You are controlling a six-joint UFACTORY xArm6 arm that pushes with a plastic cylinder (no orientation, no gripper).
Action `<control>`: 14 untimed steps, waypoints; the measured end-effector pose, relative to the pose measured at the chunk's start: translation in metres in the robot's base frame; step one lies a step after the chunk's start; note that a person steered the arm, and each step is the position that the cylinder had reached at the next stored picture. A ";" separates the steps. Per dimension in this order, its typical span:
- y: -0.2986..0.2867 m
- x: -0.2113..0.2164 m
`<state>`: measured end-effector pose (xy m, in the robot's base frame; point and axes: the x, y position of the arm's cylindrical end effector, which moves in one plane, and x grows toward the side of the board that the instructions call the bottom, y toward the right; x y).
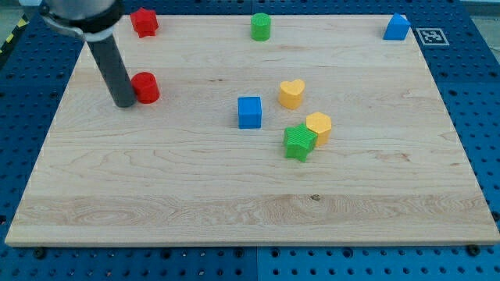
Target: Push the red circle into the cube
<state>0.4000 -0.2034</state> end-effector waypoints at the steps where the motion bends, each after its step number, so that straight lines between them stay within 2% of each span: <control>1: -0.009 0.000; 3: -0.012 -0.044; 9: -0.010 -0.032; 12: 0.013 -0.014; 14: 0.055 -0.011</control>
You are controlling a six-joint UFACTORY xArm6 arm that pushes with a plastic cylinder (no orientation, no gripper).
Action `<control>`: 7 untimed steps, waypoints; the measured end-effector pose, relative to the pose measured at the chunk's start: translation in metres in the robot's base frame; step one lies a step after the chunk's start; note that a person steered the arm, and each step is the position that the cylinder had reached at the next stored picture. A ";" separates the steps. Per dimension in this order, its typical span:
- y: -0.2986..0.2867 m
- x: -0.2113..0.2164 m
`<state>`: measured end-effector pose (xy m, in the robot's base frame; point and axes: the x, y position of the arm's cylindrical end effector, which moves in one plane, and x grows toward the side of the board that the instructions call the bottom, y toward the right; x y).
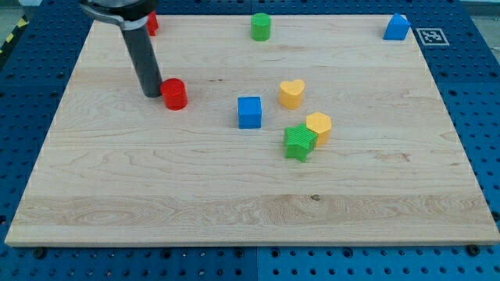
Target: Push the red circle into the cube
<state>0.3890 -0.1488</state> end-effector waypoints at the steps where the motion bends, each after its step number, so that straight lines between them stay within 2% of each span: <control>1: 0.022 0.007; 4: 0.110 0.054; 5: 0.126 0.053; 6: 0.084 0.037; 7: 0.024 -0.009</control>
